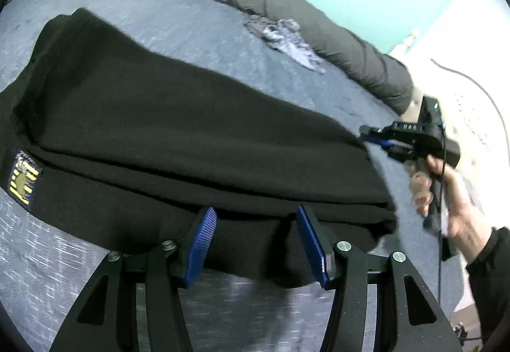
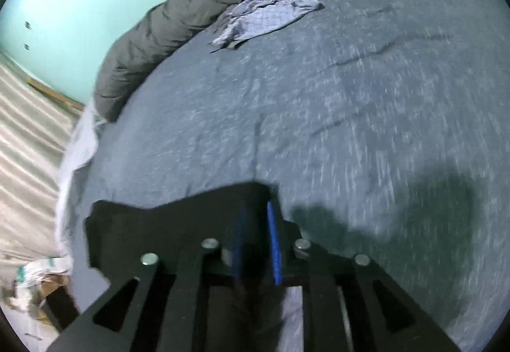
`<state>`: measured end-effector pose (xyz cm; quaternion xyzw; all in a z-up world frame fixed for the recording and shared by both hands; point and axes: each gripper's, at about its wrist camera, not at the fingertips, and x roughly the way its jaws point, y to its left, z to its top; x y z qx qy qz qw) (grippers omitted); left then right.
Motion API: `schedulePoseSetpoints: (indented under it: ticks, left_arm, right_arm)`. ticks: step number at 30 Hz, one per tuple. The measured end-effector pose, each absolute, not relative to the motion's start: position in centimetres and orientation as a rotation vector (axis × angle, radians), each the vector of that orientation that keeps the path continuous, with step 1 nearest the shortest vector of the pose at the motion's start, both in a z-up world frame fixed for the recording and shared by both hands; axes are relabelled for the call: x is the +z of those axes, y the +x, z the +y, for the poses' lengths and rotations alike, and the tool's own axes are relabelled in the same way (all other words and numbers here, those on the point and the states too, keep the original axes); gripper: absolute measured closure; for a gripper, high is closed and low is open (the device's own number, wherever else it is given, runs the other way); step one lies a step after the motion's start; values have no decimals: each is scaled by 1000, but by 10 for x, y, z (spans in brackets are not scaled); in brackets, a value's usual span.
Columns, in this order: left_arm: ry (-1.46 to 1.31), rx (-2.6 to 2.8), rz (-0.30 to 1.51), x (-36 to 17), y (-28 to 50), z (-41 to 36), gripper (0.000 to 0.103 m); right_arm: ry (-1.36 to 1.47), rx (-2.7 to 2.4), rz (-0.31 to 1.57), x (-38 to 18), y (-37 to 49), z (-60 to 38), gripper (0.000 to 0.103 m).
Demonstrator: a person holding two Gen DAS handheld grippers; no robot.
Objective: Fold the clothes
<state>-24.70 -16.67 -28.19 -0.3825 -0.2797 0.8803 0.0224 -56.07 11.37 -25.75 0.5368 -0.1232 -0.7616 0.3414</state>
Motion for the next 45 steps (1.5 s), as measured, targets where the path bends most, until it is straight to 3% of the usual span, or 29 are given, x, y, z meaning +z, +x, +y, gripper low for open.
schedulePoseSetpoints:
  ticks: [4,8,15,21,38,41,44,45]
  left_arm:
    - [-1153,2668,-911,-276,-253,-152,46]
    - [-1132,2581,-979,-274,-261,-131,35]
    - [-1161,2494,-967,-277,-284,-68,27]
    - [-1156,2551,-869,-277,-293,-40,26]
    - [-1119,2535,-1054,-277,-299,-63,27]
    - [-1151,2502,-1097,-292,-303,-62,27]
    - [-1175,2490,-1109,-303,-305,-58,27]
    - [-1178,2495,-1088,-304,-306,-55,34]
  right_arm:
    - [1365,-1974,-330,-257,-517,137,85]
    - [1331,-1994,-341,-266,-481,154,84]
    - [1295,-2049,-297,-273,-459,178,80]
    - [1273,-2055,-234,-273,-452,199,79]
    - [1236,-2051,-148,-263,-466,173,78]
    - [1251,-2055,-145,-263,-488,160,71]
    - [1284,-2020,-160,-264,-515,144,57]
    - [1294,-2009,-158,-264,-524,138,56]
